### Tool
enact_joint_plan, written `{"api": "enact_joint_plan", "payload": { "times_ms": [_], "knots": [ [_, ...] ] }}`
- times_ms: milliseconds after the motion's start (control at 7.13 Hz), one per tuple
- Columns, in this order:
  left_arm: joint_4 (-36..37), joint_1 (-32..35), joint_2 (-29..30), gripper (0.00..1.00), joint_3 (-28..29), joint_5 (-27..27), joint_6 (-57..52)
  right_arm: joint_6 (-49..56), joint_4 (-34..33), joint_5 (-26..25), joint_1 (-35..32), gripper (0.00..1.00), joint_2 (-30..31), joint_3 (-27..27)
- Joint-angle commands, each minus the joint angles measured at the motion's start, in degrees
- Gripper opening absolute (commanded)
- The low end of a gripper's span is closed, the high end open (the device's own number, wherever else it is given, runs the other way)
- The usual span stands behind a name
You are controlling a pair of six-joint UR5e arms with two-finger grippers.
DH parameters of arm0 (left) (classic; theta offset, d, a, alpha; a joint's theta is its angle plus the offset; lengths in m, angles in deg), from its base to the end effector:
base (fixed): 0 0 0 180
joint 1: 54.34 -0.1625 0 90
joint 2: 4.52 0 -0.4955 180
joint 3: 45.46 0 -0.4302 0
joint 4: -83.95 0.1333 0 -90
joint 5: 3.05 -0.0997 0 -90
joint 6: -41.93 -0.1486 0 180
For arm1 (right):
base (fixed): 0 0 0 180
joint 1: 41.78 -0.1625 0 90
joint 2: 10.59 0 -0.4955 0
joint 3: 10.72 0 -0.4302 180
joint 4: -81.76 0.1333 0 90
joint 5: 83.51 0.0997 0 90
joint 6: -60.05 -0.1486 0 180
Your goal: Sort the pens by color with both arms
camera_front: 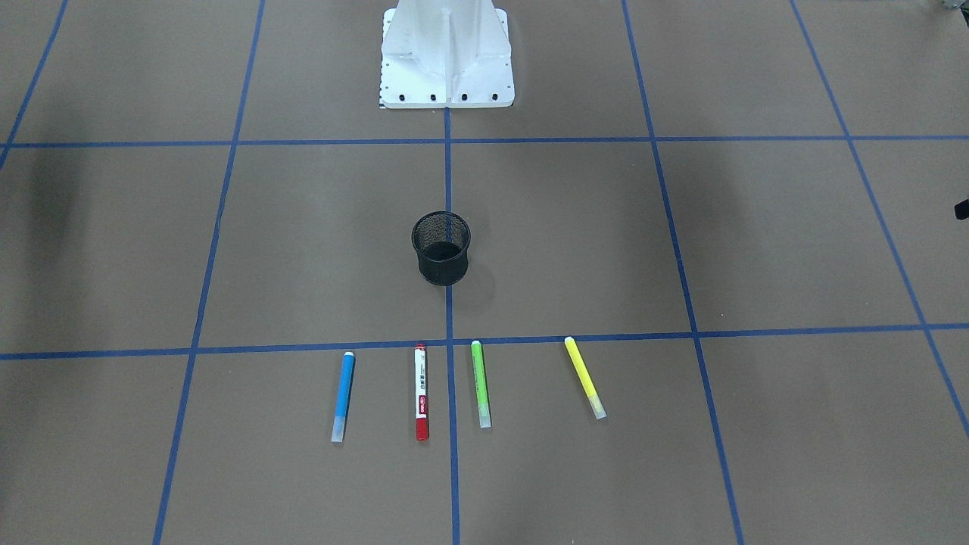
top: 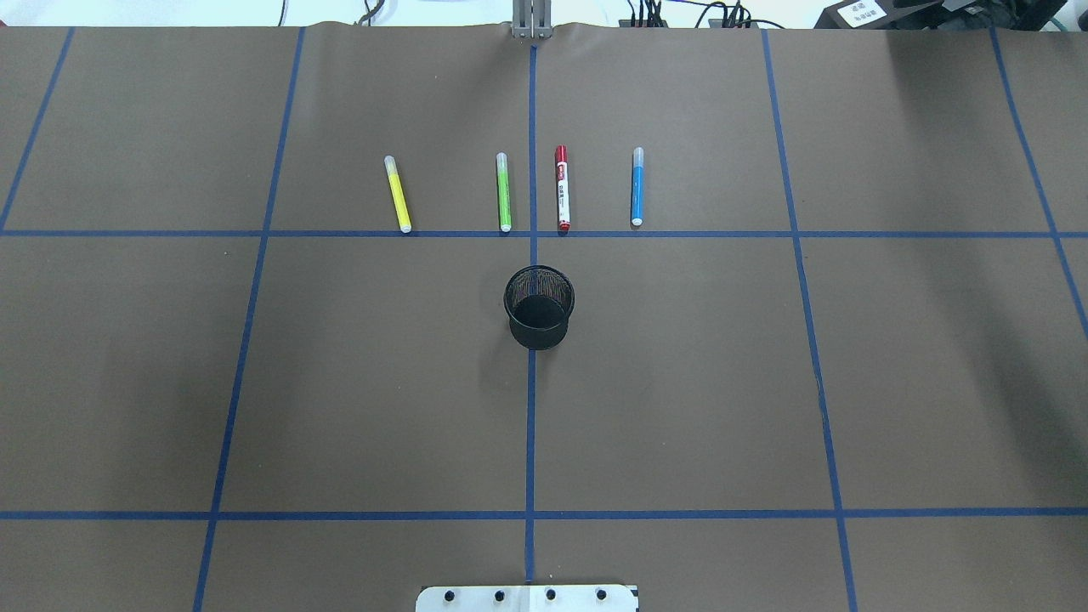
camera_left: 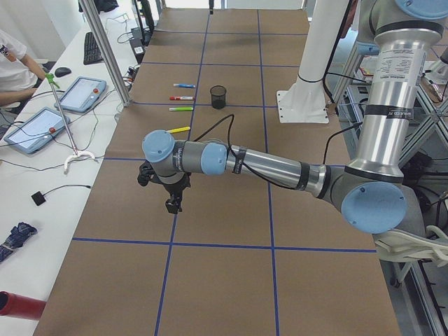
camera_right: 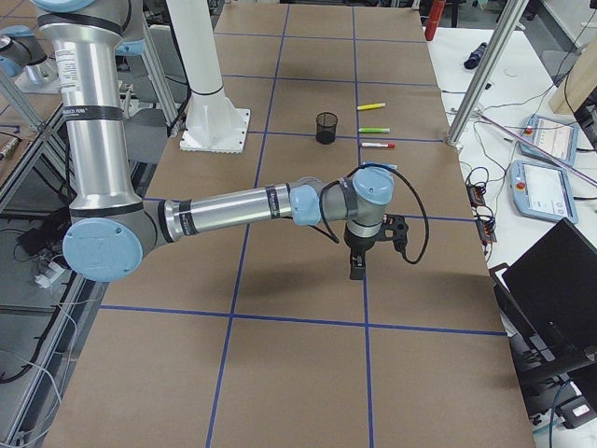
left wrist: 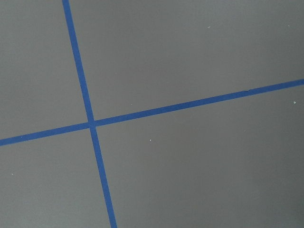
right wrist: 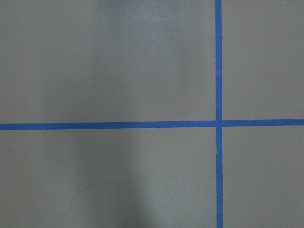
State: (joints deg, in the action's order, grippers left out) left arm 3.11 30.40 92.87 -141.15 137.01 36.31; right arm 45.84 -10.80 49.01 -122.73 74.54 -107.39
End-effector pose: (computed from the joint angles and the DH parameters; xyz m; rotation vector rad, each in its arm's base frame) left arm 0.0347 -0.5881 0.6449 0.0669 0.8748 0.2075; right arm -0.0586 -0.5771 0.6628 -0.0029 -0.7554 0.0276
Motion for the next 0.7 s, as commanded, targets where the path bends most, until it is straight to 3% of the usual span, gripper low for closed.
{"api": "enact_joint_plan", "payload": {
  "times_ms": [0,561],
  "knots": [
    [0.1,0.0,0.0,1.0,-1.6,-0.1,0.1,0.0,-0.2,1.2,0.0,1.0,-0.1,0.2],
    [0.0,-0.1,0.3,1.0,-2.7,3.5,0.0,0.0,0.0,1.0,0.1,1.0,-0.6,1.3]
  ]
}}
